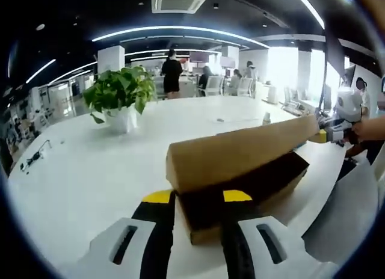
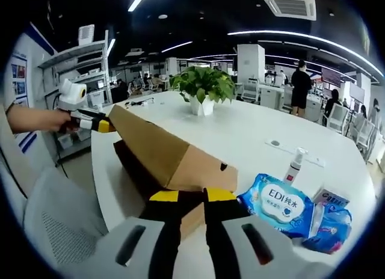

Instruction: Operate the shoe box by opening the lid, removing the specified soft item, and placing it in the target area until the item is outside and the box remains undamaged.

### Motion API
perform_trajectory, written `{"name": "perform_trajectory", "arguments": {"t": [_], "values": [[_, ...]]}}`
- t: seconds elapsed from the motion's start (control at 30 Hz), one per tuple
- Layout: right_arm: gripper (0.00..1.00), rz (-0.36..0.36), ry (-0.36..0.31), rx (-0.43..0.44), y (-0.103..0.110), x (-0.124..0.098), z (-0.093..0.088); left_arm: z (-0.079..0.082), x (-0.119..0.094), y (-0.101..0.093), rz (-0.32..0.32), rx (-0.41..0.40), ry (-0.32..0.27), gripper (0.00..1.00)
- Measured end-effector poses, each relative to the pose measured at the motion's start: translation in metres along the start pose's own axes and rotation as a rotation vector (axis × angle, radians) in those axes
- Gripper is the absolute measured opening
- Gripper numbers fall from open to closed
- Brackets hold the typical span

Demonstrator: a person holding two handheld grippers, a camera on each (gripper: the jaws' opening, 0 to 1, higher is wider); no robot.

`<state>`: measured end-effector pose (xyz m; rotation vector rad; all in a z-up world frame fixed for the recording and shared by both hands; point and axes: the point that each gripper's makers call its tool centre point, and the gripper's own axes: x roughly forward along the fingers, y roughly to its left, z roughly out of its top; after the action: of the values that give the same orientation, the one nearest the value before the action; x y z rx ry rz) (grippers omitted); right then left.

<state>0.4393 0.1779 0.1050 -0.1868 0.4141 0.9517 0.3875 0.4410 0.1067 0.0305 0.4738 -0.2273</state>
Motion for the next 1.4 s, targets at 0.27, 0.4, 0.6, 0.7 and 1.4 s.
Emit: {"name": "perform_trajectory", "arguments": {"t": [0.27,0.4,0.6,0.7,1.4], "values": [[0.18,0.04,-0.004,-0.055,0.009,-0.003,-0.006,-0.009,0.0,-0.006,-0.045,0.036,0.019,0.35],[0.19,0.056,0.002,-0.069,0.011,-0.003,-0.009,-0.013,0.0,-0.007,-0.052,0.038,0.029,0.36],[0.22,0.084,0.024,-0.065,0.018,-0.003,-0.019,-0.02,0.001,-0.01,-0.069,0.039,0.052,0.4],[0.23,0.098,0.039,-0.075,0.023,-0.002,-0.025,-0.026,0.003,-0.013,-0.081,0.041,0.069,0.42],[0.25,0.106,0.114,-0.012,0.032,0.008,-0.052,-0.056,0.012,-0.019,-0.092,0.072,0.168,0.46]]}}
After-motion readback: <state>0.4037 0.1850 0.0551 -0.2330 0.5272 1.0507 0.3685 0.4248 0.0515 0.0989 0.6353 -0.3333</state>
